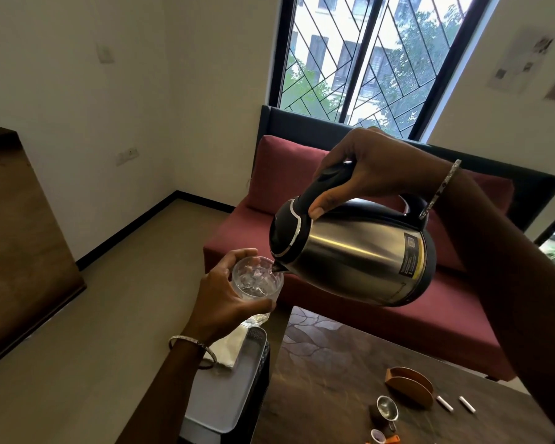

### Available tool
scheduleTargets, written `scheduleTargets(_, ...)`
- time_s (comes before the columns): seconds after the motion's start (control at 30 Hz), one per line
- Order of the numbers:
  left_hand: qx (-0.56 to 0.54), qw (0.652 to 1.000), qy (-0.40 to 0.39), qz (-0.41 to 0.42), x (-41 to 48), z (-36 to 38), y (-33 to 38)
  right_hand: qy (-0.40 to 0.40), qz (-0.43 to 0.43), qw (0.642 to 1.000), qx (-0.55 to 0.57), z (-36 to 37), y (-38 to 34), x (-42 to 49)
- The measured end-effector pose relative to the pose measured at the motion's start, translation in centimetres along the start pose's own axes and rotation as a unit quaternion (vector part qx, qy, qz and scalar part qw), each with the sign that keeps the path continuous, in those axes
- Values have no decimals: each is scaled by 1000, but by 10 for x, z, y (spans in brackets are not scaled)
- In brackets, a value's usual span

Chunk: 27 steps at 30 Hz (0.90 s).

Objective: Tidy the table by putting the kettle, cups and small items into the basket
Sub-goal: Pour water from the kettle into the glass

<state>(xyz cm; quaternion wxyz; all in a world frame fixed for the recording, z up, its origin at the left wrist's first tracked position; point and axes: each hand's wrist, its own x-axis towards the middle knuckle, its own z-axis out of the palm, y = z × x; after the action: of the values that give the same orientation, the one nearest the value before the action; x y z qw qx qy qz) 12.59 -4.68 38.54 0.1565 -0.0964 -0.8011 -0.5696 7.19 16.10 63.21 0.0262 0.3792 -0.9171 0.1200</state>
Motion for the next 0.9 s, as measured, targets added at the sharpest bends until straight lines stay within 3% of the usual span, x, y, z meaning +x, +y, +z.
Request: scheduleTargets(0.9, -10, 1000, 2, -4, 0, 5, 4, -4, 6, 1000, -7, -4, 2, -2)
